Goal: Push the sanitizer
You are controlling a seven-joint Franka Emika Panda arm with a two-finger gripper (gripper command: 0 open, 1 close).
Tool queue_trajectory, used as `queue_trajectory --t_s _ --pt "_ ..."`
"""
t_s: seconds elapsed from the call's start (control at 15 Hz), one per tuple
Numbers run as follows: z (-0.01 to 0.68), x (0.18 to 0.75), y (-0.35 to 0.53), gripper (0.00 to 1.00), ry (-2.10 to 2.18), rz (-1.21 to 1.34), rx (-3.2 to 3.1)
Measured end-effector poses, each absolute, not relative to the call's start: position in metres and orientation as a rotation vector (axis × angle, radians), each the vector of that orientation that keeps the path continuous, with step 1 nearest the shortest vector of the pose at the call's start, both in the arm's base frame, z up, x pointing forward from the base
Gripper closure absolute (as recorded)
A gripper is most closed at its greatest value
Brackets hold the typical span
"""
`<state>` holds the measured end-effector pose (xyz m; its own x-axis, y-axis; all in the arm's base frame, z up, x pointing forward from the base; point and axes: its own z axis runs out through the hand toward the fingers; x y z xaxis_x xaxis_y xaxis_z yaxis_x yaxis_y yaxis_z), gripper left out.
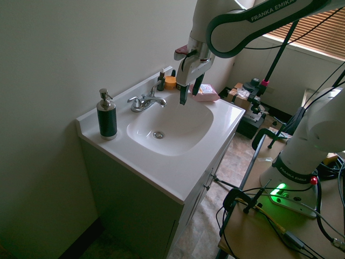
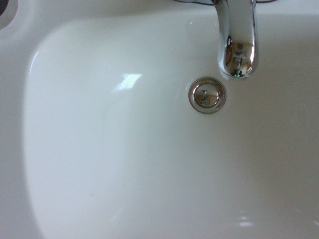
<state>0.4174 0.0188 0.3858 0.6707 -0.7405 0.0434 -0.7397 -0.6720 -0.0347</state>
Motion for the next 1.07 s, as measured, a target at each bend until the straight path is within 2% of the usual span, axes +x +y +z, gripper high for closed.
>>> queue_trajectory --t_s 0.2,0.53,0.6,1.07 --pt "0.395 0.423 0.021 0.00 1.246 -0.106 -2.848" --pt "0.478 0.459 0.054 0.00 1.158 -0.226 -2.844" --pt "0.490 0.468 0.069 1.00 1.138 -0.248 -2.852" --pt "0.512 0.528 0.182 1.00 1.165 -0.202 -2.844"
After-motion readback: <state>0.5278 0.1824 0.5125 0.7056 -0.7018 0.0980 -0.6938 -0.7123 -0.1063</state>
